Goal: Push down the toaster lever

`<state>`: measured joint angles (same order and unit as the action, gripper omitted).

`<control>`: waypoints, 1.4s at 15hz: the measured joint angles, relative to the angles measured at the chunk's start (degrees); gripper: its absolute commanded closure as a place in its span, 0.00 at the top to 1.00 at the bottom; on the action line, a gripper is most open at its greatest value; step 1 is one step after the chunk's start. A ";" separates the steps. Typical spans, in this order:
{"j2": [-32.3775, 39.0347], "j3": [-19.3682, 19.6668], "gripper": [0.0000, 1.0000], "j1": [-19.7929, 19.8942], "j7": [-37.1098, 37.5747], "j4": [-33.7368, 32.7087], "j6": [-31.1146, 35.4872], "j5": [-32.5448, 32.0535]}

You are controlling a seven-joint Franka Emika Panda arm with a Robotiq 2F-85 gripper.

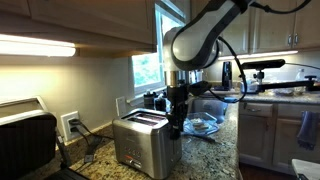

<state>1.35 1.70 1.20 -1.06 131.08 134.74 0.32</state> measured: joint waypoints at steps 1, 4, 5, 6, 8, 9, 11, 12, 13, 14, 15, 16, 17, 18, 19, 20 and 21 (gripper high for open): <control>0.58 0.02 0.02 0.02 -0.45 -0.30 0.13 0.29; 1.82 0.08 0.01 0.10 -2.07 -0.54 0.33 2.06; 2.13 0.09 0.03 0.17 -2.89 -0.54 0.46 2.98; 2.41 0.09 0.02 0.27 -3.70 -0.49 0.76 3.96; 2.79 0.14 0.03 0.42 -5.70 -0.04 2.12 6.23; 2.96 0.16 0.03 0.49 -6.66 0.36 3.03 7.13; 3.10 0.26 0.03 0.61 -8.14 1.30 4.51 8.31; 3.24 0.30 0.03 0.66 -8.72 1.78 5.34 8.61; 3.73 0.31 0.03 0.73 -9.35 2.21 6.53 8.92; 4.52 0.30 0.03 0.78 -9.88 2.54 7.79 9.13; 5.44 0.30 0.03 0.82 -10.27 2.75 8.87 9.16; 6.45 0.28 0.03 0.83 -10.71 2.87 9.88 9.17; 7.49 0.22 0.03 0.84 -11.24 2.88 10.79 9.21; 7.48 0.17 0.03 0.91 -11.58 2.84 10.88 9.23; 7.48 0.12 0.03 1.00 -11.82 2.85 10.91 9.24; 7.48 0.07 0.03 1.07 -12.03 2.86 10.89 9.29; 7.49 0.07 0.02 1.09 -12.19 2.86 10.89 9.34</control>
<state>8.84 1.76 2.29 -13.25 133.93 145.63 9.66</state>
